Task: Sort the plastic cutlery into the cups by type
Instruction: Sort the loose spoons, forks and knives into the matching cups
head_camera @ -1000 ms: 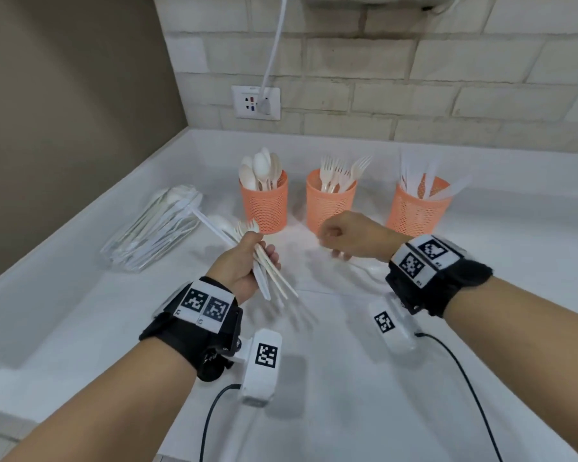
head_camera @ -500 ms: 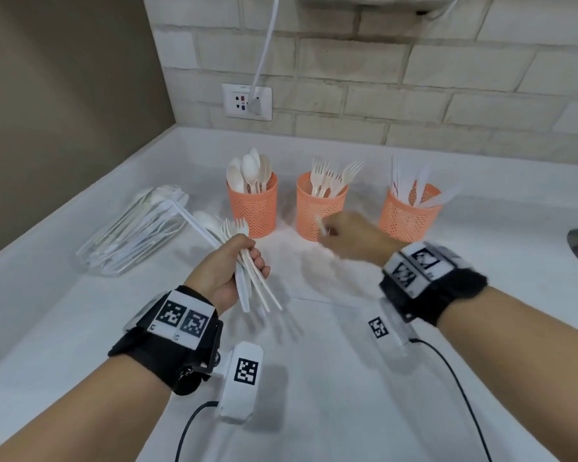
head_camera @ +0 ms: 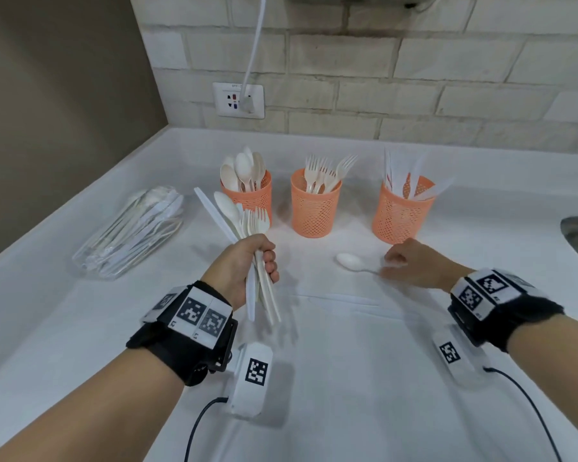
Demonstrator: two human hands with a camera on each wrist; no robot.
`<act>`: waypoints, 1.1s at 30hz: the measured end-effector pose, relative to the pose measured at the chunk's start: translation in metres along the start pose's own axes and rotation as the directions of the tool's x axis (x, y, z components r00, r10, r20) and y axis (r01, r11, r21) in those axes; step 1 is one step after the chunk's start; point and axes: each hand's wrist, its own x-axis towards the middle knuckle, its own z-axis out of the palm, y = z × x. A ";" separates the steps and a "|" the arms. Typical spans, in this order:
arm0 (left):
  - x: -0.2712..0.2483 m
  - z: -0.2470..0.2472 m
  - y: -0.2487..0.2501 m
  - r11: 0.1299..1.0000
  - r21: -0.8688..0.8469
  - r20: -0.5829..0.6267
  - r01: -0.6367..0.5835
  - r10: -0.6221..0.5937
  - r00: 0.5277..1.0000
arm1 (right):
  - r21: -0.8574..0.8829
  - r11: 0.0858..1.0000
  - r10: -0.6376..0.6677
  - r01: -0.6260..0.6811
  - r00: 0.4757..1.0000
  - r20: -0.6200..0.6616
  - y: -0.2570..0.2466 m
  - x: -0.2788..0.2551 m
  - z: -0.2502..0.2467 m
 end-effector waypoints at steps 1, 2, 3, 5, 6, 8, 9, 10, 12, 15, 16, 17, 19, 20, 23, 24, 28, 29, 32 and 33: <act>0.000 0.002 -0.001 1.000 0.005 0.002 0.000 0.000 1.000 | -0.075 0.997 0.025 -0.022 0.998 0.052 -0.004 0.001 0.004; 0.000 0.003 -0.001 1.000 0.010 0.001 0.000 0.000 1.000 | -0.131 0.991 0.048 -0.036 0.995 0.090 -0.013 0.000 0.006; -0.001 0.004 -0.002 1.000 0.013 0.000 -0.003 0.003 1.000 | -0.186 0.983 0.024 -0.003 0.994 0.109 -0.021 0.001 0.009; -0.001 0.006 -0.004 1.000 0.013 -0.006 -0.005 0.005 1.000 | -0.259 0.958 -0.079 0.119 0.984 0.161 -0.042 -0.003 0.016; -0.002 0.006 -0.004 1.000 0.012 -0.011 -0.005 0.005 1.000 | -0.259 0.950 -0.124 0.172 0.974 0.190 -0.053 -0.006 0.019; -0.003 0.005 -0.005 1.000 0.009 -0.025 -0.009 0.009 1.000 | -0.246 0.935 -0.201 0.255 0.953 0.226 -0.069 -0.011 0.024; -0.004 0.005 -0.006 1.000 0.006 -0.034 -0.012 0.012 0.999 | -0.249 0.925 -0.229 0.288 0.944 0.239 -0.072 -0.011 0.026; -0.005 0.004 -0.006 1.000 0.003 -0.041 -0.017 0.017 0.999 | -0.265 0.917 -0.234 0.300 0.939 0.251 -0.074 -0.011 0.028; -0.008 0.003 -0.006 1.000 -0.006 -0.055 -0.028 0.028 0.998 | -0.298 0.898 -0.248 0.324 0.932 0.265 -0.074 -0.011 0.026; -0.009 0.003 -0.006 0.999 -0.018 -0.075 -0.046 0.044 0.996 | -0.285 0.905 -0.228 0.315 0.926 0.299 -0.069 -0.011 0.022; -0.009 0.004 -0.006 0.999 -0.020 -0.081 -0.049 0.047 0.996 | -0.277 0.910 -0.219 0.308 0.926 0.308 -0.067 -0.012 0.022; -0.009 0.005 -0.007 0.998 -0.024 -0.086 -0.052 0.050 0.995 | -0.273 0.914 -0.211 0.299 0.927 0.309 -0.065 -0.011 0.023; -0.010 0.006 -0.010 0.998 -0.029 -0.096 -0.057 0.054 0.994 | -0.280 0.916 -0.207 0.289 0.935 0.286 -0.062 -0.010 0.026; -0.010 0.008 -0.011 0.998 -0.028 -0.101 -0.058 0.054 0.993 | -0.276 0.917 -0.213 0.288 0.939 0.271 -0.062 -0.010 0.028; -0.010 0.012 -0.015 0.998 -0.033 -0.110 -0.059 0.055 0.992 | -0.292 0.917 -0.196 0.272 0.944 0.265 -0.062 -0.012 0.031; -0.011 0.014 -0.017 0.997 -0.040 -0.112 -0.064 0.060 0.992 | -0.298 0.917 -0.189 0.267 0.946 0.264 -0.062 -0.012 0.032; -0.012 0.021 -0.023 0.994 -0.069 -0.121 -0.085 0.076 0.990 | -0.260 0.928 -0.191 0.267 0.939 0.286 -0.061 -0.012 0.032; -0.013 0.023 -0.025 0.994 -0.070 -0.123 -0.089 0.080 0.989 | -0.255 0.931 -0.179 0.259 0.937 0.300 -0.062 -0.011 0.029; -0.017 0.027 -0.028 0.993 -0.058 -0.122 -0.102 0.095 0.988 | -0.238 0.938 -0.146 0.251 0.910 0.387 -0.065 -0.012 0.018; -0.018 0.027 -0.029 0.992 -0.052 -0.122 -0.113 0.106 0.987 | -0.191 0.949 -0.157 0.252 0.899 0.408 -0.065 -0.011 0.016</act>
